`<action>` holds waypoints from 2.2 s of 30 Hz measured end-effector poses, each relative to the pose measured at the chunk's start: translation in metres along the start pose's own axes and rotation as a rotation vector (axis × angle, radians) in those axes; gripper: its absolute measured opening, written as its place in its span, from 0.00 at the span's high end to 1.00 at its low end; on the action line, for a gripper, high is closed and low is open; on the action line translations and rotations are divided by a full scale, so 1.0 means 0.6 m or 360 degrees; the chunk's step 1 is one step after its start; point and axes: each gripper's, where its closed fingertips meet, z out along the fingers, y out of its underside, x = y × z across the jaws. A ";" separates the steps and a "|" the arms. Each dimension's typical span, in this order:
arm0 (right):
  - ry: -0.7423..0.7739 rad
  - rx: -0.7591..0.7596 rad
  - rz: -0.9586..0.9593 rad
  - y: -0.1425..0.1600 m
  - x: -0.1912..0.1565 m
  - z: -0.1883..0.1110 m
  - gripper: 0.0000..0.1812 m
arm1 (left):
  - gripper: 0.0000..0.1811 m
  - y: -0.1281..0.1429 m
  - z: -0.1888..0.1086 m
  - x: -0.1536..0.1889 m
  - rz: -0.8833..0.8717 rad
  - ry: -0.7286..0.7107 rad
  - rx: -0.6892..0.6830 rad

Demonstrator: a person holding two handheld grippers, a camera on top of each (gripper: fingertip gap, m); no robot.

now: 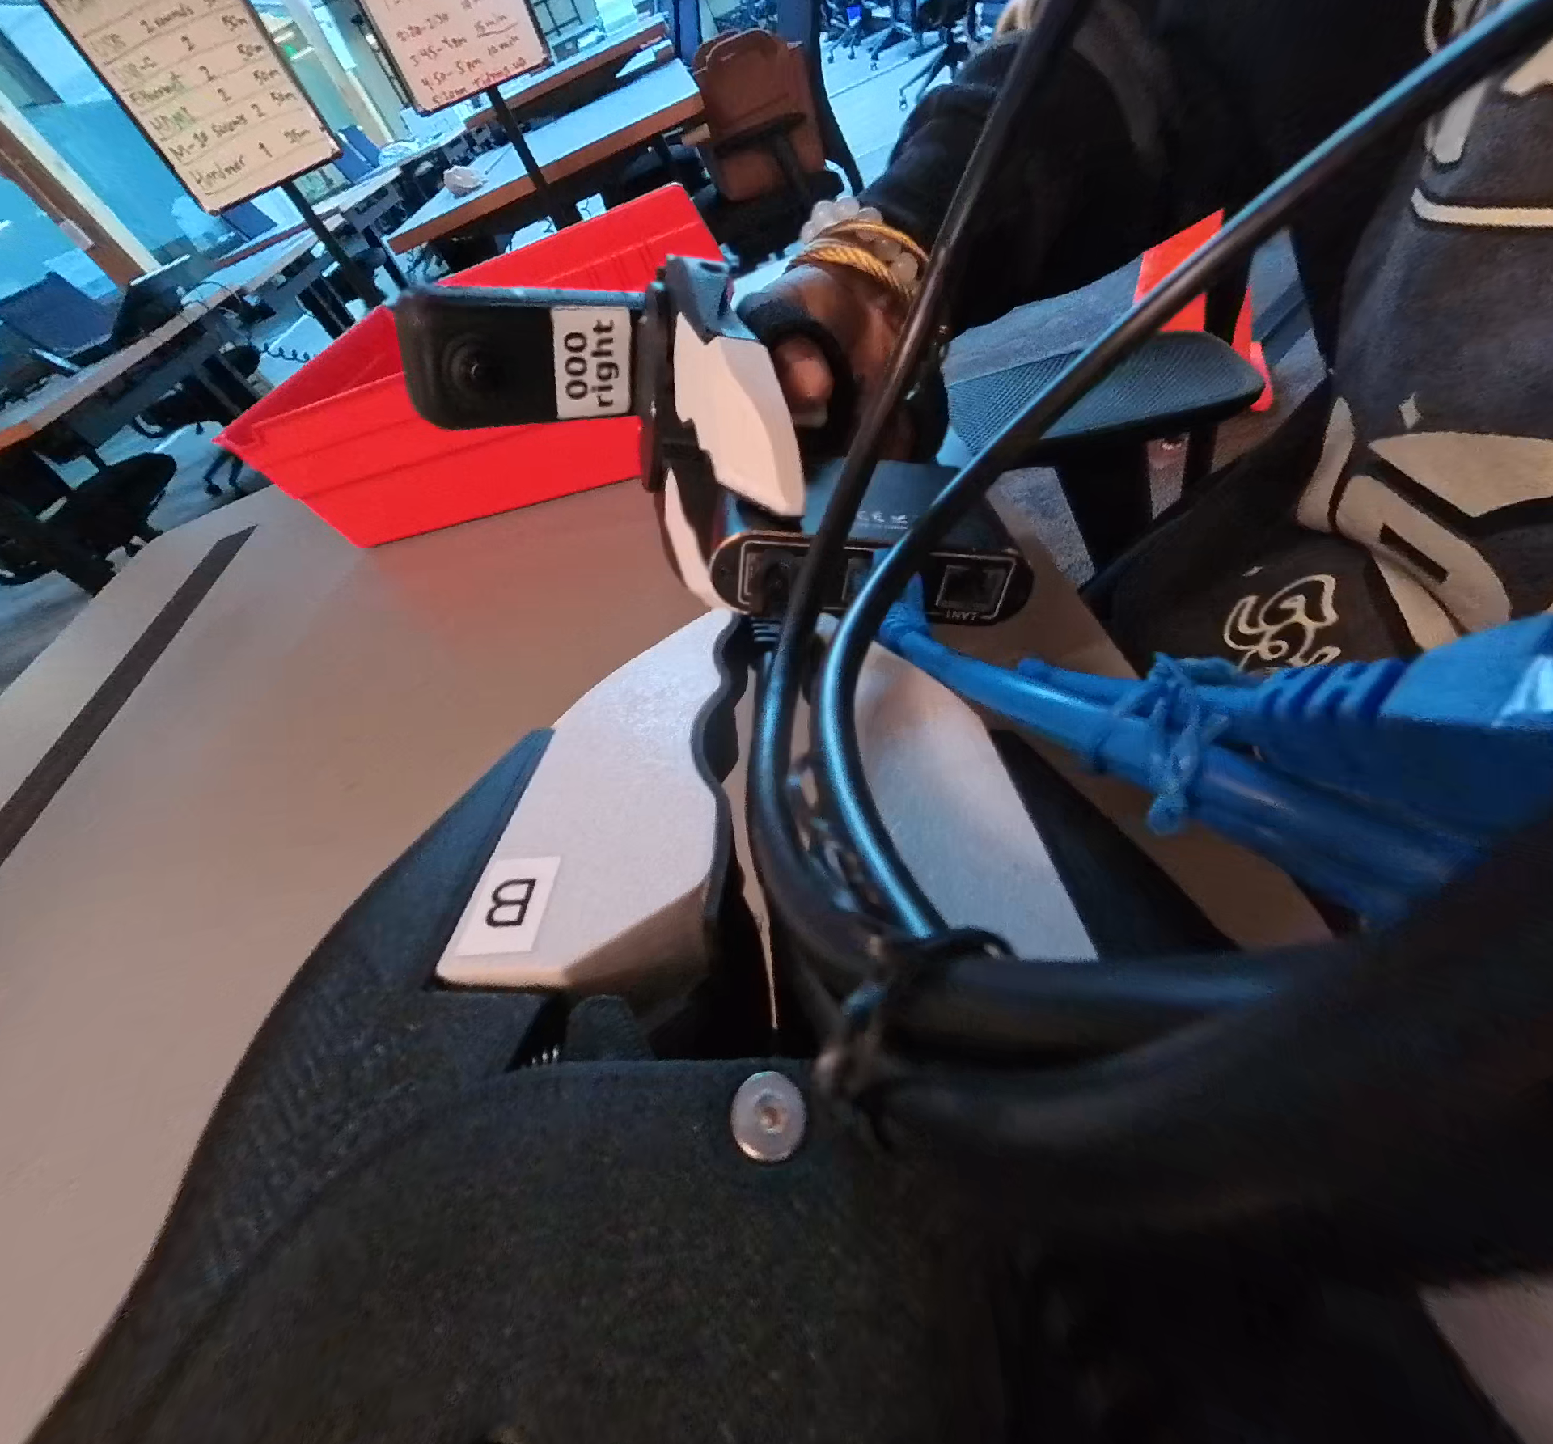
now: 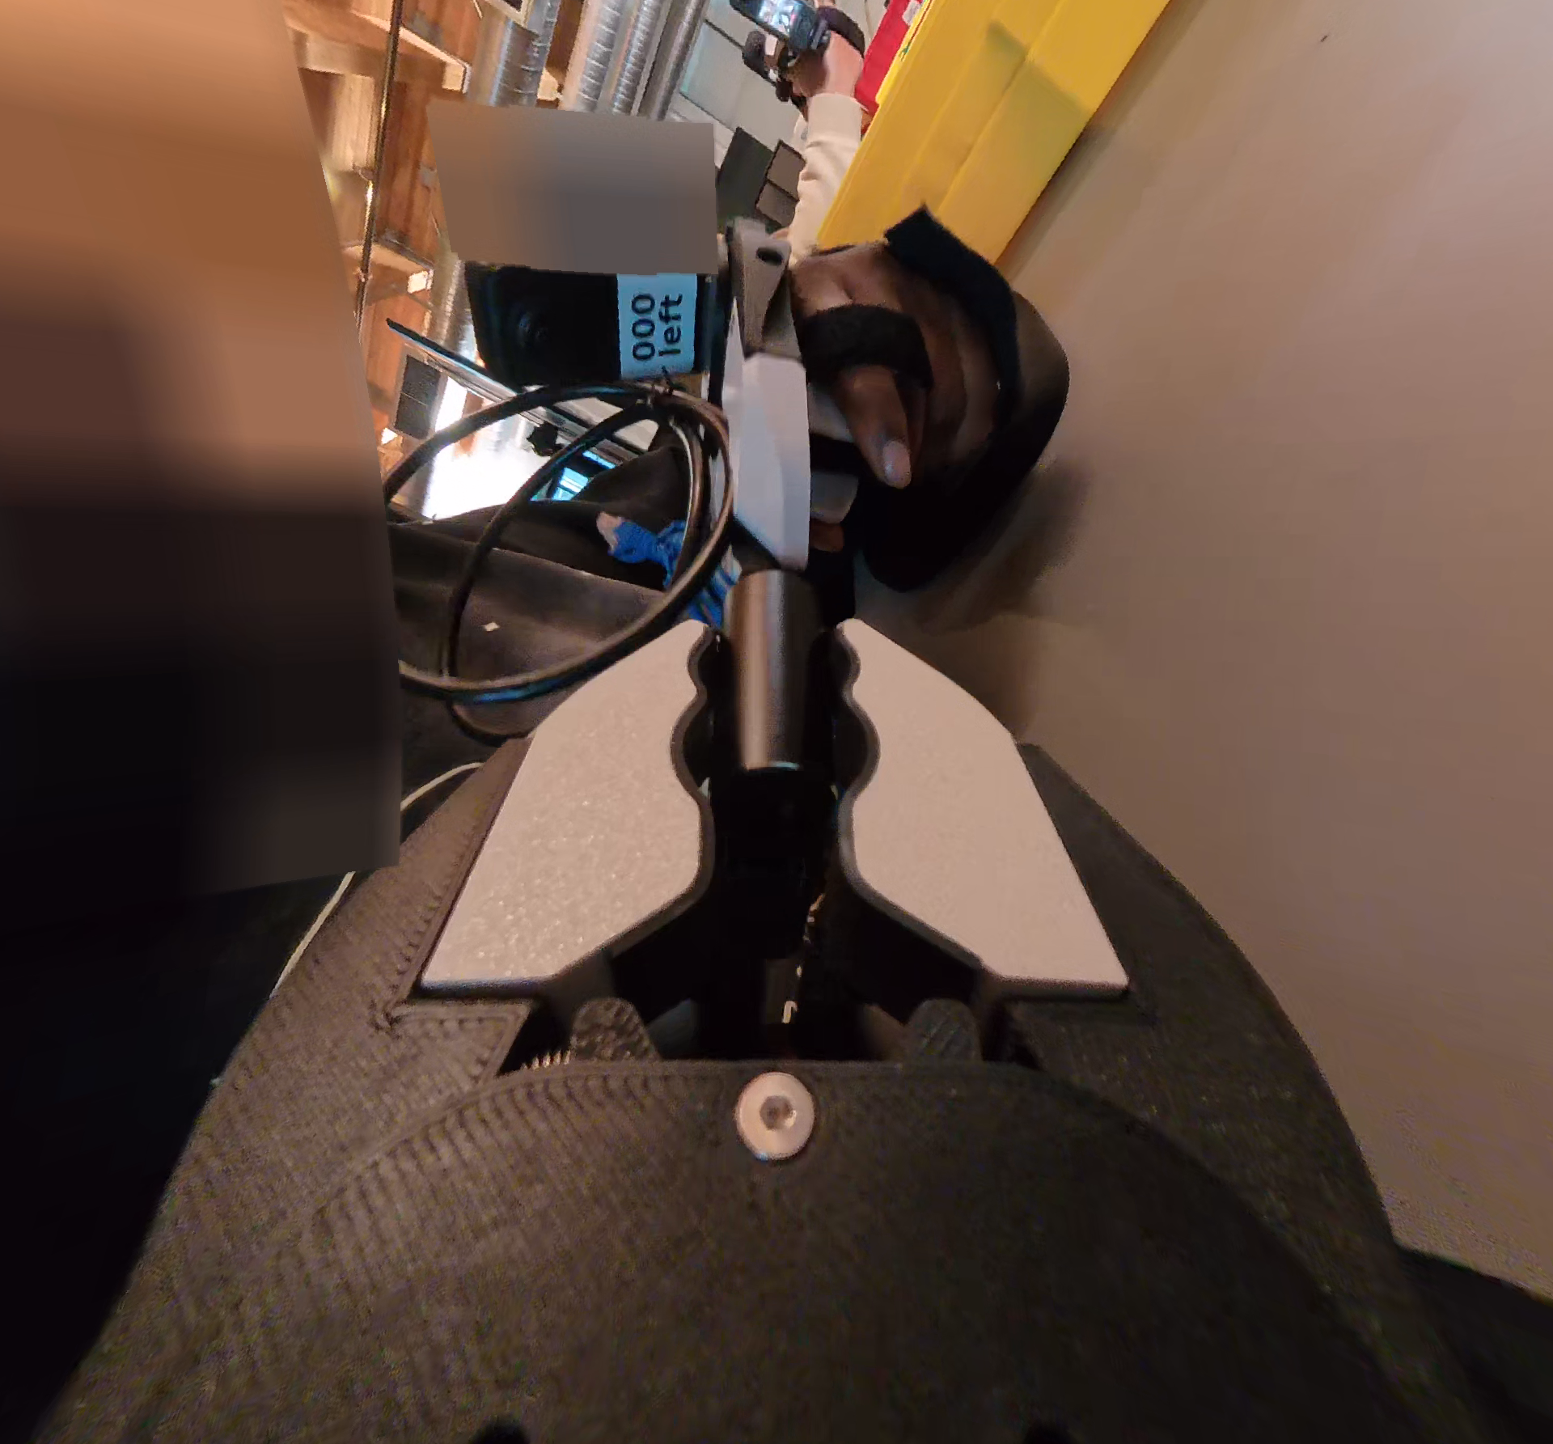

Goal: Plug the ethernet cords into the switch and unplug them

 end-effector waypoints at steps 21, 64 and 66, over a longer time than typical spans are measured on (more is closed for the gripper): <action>0.0177 0.1021 -0.0198 -0.126 -0.013 -0.121 0.87 | 0.83 0.028 -0.171 -0.213 -0.0614 -0.1123 0.0285; 0.0065 0.0848 -0.0312 -0.035 -0.050 -0.019 0.87 | 0.78 -0.059 -0.028 -0.032 -0.1437 -0.0012 0.0420; 0.0048 0.1076 -0.0031 -0.047 -0.034 -0.047 0.87 | 0.77 -0.063 -0.070 -0.075 -0.1343 -0.0343 0.0612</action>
